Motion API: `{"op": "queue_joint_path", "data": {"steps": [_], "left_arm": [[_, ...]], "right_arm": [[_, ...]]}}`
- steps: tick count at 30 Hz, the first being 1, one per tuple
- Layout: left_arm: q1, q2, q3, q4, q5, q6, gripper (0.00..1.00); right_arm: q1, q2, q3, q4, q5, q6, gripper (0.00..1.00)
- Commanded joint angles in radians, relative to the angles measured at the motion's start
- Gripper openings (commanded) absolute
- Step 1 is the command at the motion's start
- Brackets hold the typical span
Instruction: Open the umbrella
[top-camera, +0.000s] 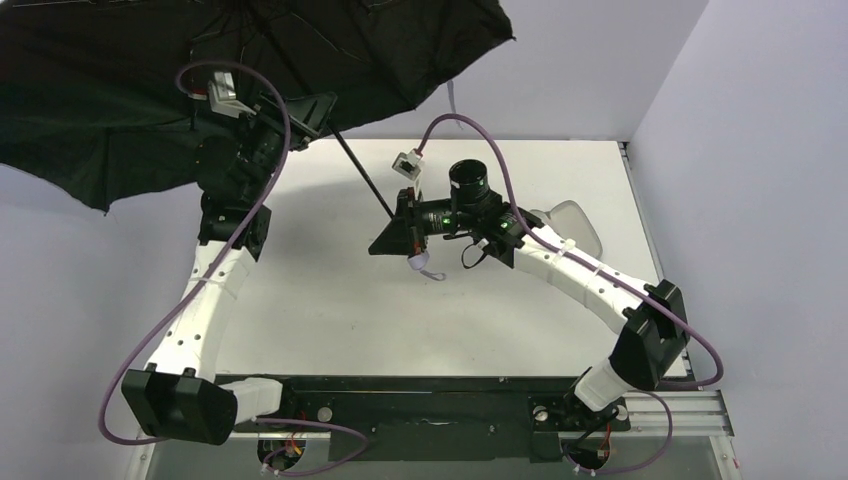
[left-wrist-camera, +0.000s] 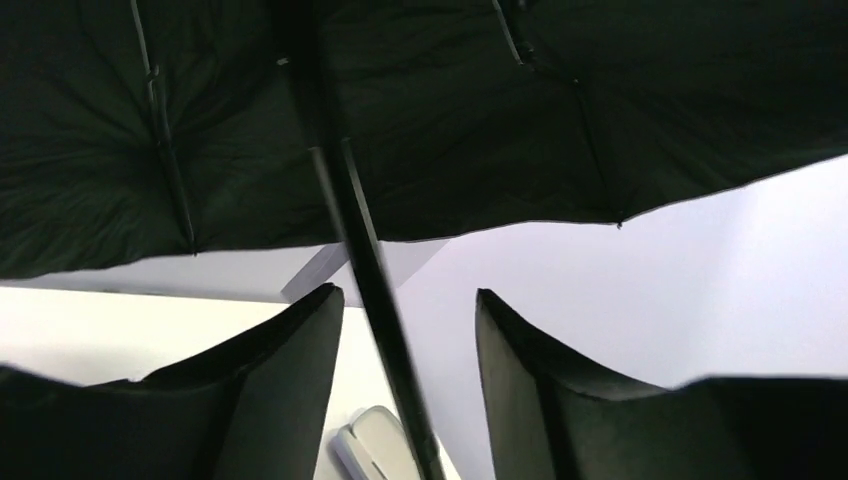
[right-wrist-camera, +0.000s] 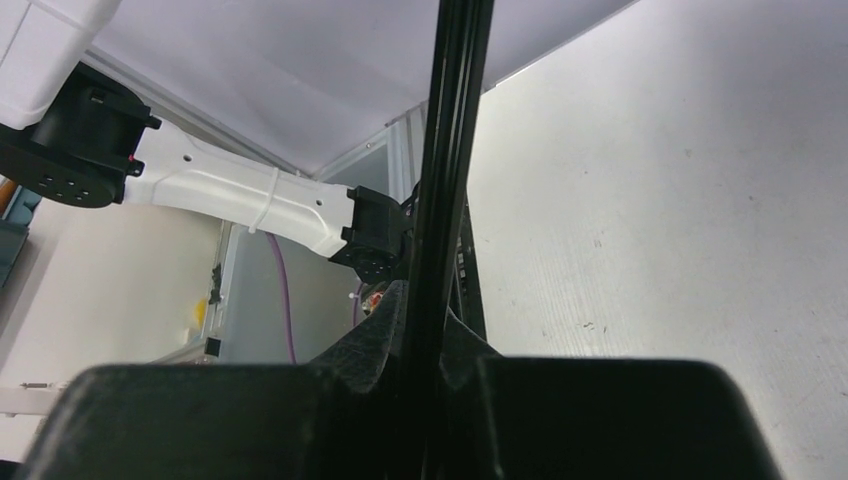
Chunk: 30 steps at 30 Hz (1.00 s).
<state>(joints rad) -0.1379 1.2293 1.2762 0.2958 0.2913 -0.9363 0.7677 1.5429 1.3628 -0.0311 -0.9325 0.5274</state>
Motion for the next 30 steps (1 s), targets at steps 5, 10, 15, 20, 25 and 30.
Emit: {"op": "queue_joint_path", "data": {"steps": [5, 10, 15, 20, 25, 30], "left_arm": [[-0.020, 0.013, 0.004, 0.110, 0.000, -0.047, 0.00], [-0.038, -0.007, -0.070, 0.077, -0.010, -0.005, 0.00], [-0.054, -0.003, -0.154, 0.104, 0.007, 0.013, 0.00], [-0.095, 0.025, -0.266, 0.224, 0.089, -0.041, 0.00], [-0.158, 0.078, -0.305, 0.376, 0.155, -0.080, 0.00], [-0.190, 0.191, -0.275, 0.473, 0.207, -0.083, 0.00]], "right_arm": [[-0.002, -0.038, -0.028, 0.150, 0.007, -0.154, 0.15], [-0.064, -0.109, -0.085, 0.018, 0.108, -0.270, 0.71], [-0.135, -0.243, -0.196, -0.211, 0.158, -0.472, 0.79], [-0.113, -0.425, -0.378, -0.389, 0.303, -0.758, 0.81], [-0.075, -0.646, -0.543, -0.393, 0.522, -0.948, 0.82], [-0.043, -0.743, -0.648, -0.356, 0.648, -1.029, 0.82]]}}
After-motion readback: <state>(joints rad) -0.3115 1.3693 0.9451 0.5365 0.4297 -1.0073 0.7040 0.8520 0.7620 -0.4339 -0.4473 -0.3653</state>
